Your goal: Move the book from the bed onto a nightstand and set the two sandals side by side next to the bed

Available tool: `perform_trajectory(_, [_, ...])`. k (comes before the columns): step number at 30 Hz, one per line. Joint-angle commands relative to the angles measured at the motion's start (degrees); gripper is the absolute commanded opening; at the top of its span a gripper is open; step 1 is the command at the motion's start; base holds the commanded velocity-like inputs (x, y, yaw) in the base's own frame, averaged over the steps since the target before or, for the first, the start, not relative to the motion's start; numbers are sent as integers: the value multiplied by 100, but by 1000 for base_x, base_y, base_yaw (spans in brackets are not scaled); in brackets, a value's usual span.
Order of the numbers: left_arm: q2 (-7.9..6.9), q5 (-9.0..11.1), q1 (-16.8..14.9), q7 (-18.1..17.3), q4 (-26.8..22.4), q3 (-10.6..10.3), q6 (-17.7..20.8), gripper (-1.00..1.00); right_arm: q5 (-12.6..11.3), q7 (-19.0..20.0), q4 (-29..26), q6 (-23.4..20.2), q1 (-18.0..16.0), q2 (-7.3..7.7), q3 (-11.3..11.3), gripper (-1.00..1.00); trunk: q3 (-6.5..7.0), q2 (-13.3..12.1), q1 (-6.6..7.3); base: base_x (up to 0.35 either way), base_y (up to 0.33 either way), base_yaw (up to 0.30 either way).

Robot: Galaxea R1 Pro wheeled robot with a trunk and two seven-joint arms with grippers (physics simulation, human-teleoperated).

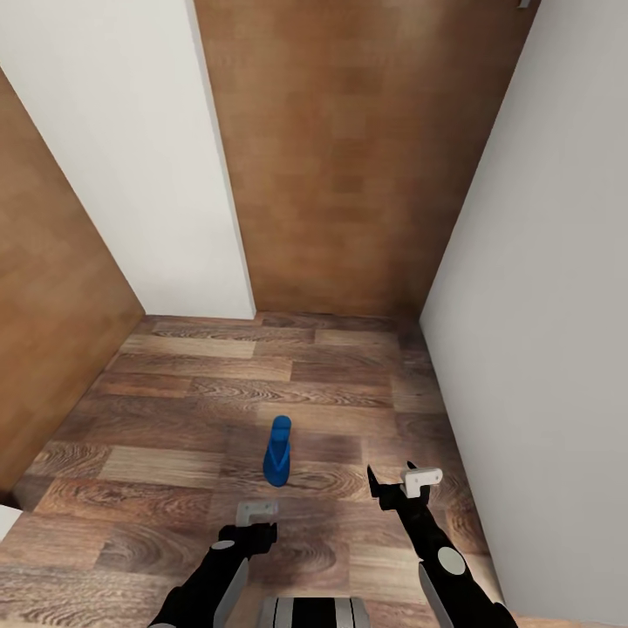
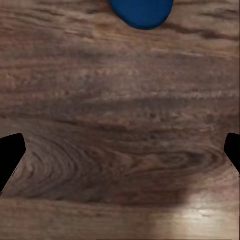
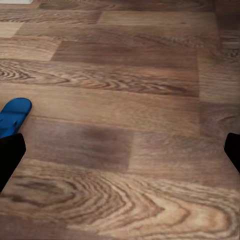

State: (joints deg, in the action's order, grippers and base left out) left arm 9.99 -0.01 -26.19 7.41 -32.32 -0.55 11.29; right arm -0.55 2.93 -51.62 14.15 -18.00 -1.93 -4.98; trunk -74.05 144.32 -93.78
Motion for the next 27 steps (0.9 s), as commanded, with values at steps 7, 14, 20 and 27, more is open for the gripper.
perform_trajectory(7, [1,-1,0,23,-15,-6,27,100,-7,23,0,17,-2,-1,6,100,-4,1,-1,174,-23,0])
perform_trajectory(14, [1,1,0,23,-12,-6,24,100,-7,23,0,17,-2,0,6,100,-4,1,-1,108,-21,0])
perform_trajectory(20, [1,-1,0,23,-12,-6,23,100,-4,23,3,17,-2,-3,1,100,-4,1,-1,283,-76,0])
perform_trajectory(27, [1,-1,0,23,-12,-6,27,100,-6,23,2,17,-2,-2,6,100,-4,1,-1,306,-85,0])
